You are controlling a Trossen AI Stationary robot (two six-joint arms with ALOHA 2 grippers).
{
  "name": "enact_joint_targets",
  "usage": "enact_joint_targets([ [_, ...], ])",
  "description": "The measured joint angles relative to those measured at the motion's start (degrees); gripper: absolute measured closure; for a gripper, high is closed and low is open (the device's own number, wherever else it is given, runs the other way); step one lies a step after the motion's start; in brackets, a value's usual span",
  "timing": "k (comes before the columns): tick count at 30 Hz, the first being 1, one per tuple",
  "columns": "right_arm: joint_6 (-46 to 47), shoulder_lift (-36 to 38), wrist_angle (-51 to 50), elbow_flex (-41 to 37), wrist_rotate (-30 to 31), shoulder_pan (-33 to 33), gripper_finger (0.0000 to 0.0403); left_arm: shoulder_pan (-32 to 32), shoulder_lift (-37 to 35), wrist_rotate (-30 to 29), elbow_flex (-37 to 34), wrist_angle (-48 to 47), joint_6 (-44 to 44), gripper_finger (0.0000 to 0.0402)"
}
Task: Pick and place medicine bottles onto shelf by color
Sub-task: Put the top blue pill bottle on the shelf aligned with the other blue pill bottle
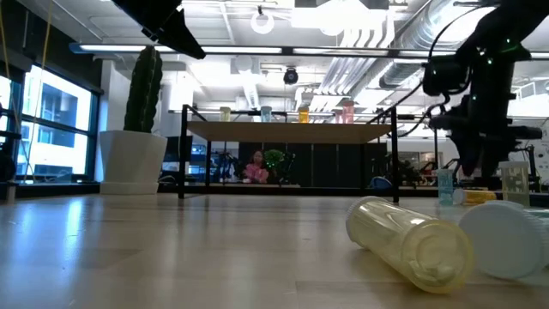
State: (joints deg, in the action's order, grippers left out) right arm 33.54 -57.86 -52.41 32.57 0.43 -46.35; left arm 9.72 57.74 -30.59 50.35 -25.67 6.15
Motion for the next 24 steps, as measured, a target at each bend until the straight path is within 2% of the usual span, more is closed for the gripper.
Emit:
enact_joint_targets([
  [8, -0.5, 0.5, -0.4, 6.8, 3.3, 2.4, 0.0241, 0.0, 0.0, 0.0, 0.0, 0.0, 0.0, 0.0209],
  [16, 1.1, -0.3, 4.1, 6.9, 4.0, 3.0, 0.0241, 0.0, 0.0, 0.0, 0.0, 0.0, -0.1, 0.0209],
  [24, 1.2, -3.7, 4.1, 6.9, 3.9, 3.0, 0.0241, 0.0, 0.0, 0.0, 0.0, 0.0, -0.1, 0.0209],
])
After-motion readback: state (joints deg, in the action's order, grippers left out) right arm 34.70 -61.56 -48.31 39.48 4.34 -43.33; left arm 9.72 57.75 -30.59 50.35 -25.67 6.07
